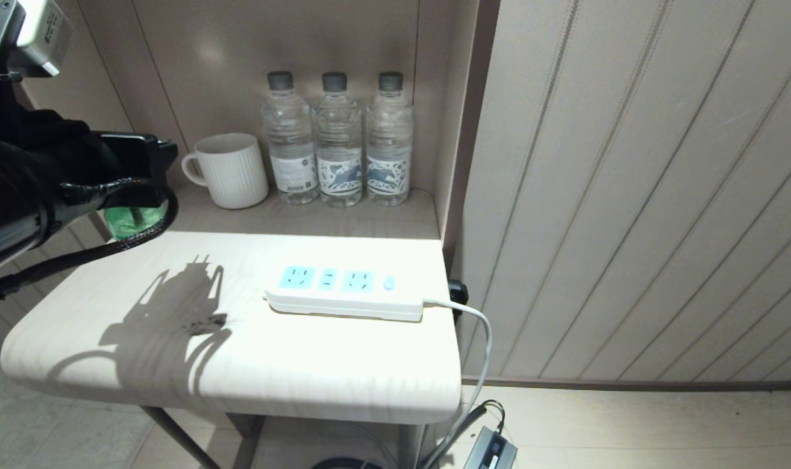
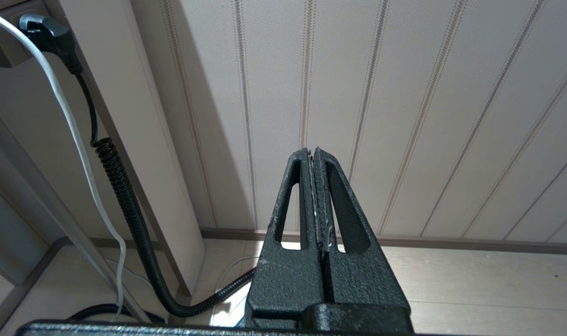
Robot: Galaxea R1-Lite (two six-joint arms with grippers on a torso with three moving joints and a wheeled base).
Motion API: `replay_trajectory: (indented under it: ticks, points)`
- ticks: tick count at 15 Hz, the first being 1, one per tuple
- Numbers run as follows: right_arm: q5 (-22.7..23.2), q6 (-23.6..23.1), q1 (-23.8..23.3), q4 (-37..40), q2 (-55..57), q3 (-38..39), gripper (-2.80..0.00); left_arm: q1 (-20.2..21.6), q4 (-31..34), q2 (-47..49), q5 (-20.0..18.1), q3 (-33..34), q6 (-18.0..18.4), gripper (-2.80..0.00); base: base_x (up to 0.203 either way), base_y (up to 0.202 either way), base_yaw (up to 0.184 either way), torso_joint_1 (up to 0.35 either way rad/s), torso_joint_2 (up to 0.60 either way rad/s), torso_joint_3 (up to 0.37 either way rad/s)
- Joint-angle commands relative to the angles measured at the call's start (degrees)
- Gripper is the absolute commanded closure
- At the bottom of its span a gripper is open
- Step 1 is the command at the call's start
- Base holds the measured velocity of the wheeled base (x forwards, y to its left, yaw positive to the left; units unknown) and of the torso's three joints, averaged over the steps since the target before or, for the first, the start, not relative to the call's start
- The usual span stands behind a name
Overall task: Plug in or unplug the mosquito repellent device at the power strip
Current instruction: Insert the plug into the socket
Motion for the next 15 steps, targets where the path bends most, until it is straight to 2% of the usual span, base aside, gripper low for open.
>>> replay_trajectory:
  ticks: [1, 3, 6, 7, 8, 11, 13, 15]
  points:
    - [0.0, 0.0, 0.0, -0.1, 0.0, 0.0, 0.0, 0.2, 10.4, -0.5, -1.9, -3.3, -1.5, 0.0, 0.0, 0.0, 0.0, 0.0, 0.0, 0.0]
    - [0.0, 0.0, 0.0, -0.1, 0.0, 0.0, 0.0, 0.2, 19.0, 1.5, -6.6, -5.7, -7.9, 0.0, 0.0, 0.0, 0.0, 0.0, 0.0, 0.0]
    - [0.0, 0.0, 0.0, -0.1, 0.0, 0.0, 0.0, 0.2, 35.0, 5.3, -18.5, -13.8, -19.4, 0.0, 0.0, 0.0, 0.0, 0.0, 0.0, 0.0]
    - [0.0, 0.0, 0.0, -0.1, 0.0, 0.0, 0.0, 0.2, 39.6, 6.9, -21.9, -16.9, -22.8, 0.0, 0.0, 0.0, 0.0, 0.0, 0.0, 0.0]
    - [0.0, 0.0, 0.0, -0.1, 0.0, 0.0, 0.0, 0.2, 42.5, 8.3, -23.9, -19.4, -24.9, 0.0, 0.0, 0.0, 0.0, 0.0, 0.0, 0.0]
    - [0.0, 0.0, 0.1, -0.1, -0.1, 0.0, 0.0, 0.1, 47.3, 10.3, -25.3, -25.0, -26.1, 0.0, 0.0, 0.0, 0.0, 0.0, 0.0, 0.0]
    - [0.0, 0.0, 0.1, -0.1, -0.2, 0.0, 0.0, -0.1, 54.5, 11.7, -26.4, -30.1, -26.4, 0.0, 0.0, 0.0, 0.0, 0.0, 0.0, 0.0]
    - [0.0, 0.0, 0.1, -0.1, -0.2, 0.0, 0.0, -0.1, 58.8, 13.0, -30.1, -32.8, -27.9, 0.0, 0.0, 0.0, 0.0, 0.0, 0.0, 0.0]
